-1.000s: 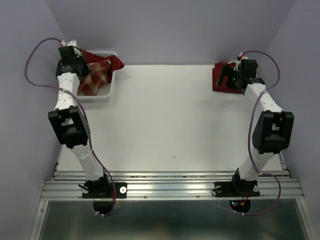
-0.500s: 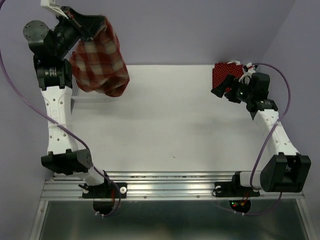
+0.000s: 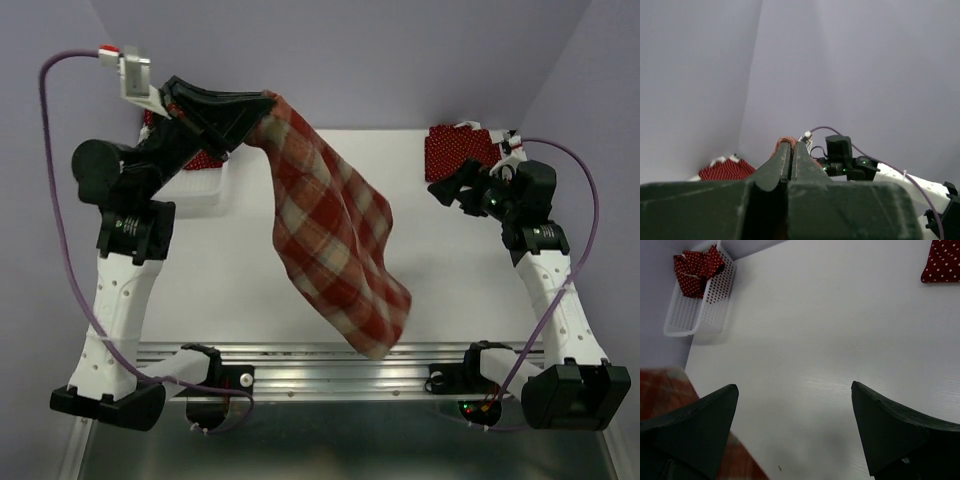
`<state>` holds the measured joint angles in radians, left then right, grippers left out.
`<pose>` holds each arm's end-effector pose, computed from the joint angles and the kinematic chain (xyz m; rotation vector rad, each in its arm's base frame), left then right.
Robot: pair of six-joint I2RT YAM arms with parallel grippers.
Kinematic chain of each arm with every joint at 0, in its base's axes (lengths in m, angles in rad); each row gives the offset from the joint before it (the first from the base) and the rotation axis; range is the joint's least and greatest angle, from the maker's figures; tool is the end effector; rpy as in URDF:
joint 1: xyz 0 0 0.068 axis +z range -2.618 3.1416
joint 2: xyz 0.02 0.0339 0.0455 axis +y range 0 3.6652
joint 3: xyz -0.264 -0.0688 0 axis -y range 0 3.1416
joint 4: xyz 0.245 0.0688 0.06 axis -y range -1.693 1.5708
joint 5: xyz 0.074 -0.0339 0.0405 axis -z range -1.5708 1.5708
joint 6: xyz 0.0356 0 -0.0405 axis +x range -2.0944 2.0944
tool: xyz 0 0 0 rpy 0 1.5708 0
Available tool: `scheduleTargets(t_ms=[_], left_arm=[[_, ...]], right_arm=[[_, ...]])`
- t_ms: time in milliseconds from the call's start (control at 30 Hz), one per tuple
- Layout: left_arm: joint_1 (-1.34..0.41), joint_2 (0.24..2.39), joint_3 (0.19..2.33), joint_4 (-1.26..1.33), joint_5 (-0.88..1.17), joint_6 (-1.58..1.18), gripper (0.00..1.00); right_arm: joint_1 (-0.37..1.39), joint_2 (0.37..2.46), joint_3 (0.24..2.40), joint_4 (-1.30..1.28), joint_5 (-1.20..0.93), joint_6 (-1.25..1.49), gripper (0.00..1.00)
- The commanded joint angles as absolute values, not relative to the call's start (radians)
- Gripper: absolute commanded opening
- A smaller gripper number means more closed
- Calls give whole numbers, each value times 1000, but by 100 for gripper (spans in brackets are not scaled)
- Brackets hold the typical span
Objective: Fold and stack the skirts
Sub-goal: Move the skirt to the center of the board
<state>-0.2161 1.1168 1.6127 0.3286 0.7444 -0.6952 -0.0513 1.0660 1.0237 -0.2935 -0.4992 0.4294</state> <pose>0.1503 -0.0577 0.5937 0.5489 0.9066 -1.1066 0.2396 0.0048 0.3595 0.1182 1.9270 0.7292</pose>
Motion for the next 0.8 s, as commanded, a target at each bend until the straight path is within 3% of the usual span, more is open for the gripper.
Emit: scheduleTargets(t_ms=[0,100,167,200,367,400,433,600,767], left_arm=[[-245,1212,1510,326,655,-710,0],[-247,1204,1368,174,395,-542,0],[-244,1225,1280,82,146,-448,8],[-239,1241,1203,13,111,-427,8],[-221,1309,1120,-89,173,-408,36],[-221,1299,1120,-87,185,-413,47],[-224,1287,1117,-80,201,-413,98],[-236,1186,1060,-175,118,-497,99],[-247,1067,901,-307,11,-597,99]], right_arm=[[-51,1054,1016,-337,-465,442,100],[-51,1060,1009,-376,-419,433,100],[-51,1077,1025,-405,-390,419,100],[-51,1086,1034,-441,-387,384,100],[-51,1074,1040,-483,-356,354,100],[-51,1071,1035,-482,-374,353,100],[-51,1066,1028,-482,-417,353,100],[49,1011,971,-514,-381,341,100],[318,979,823,-499,-336,406,100]])
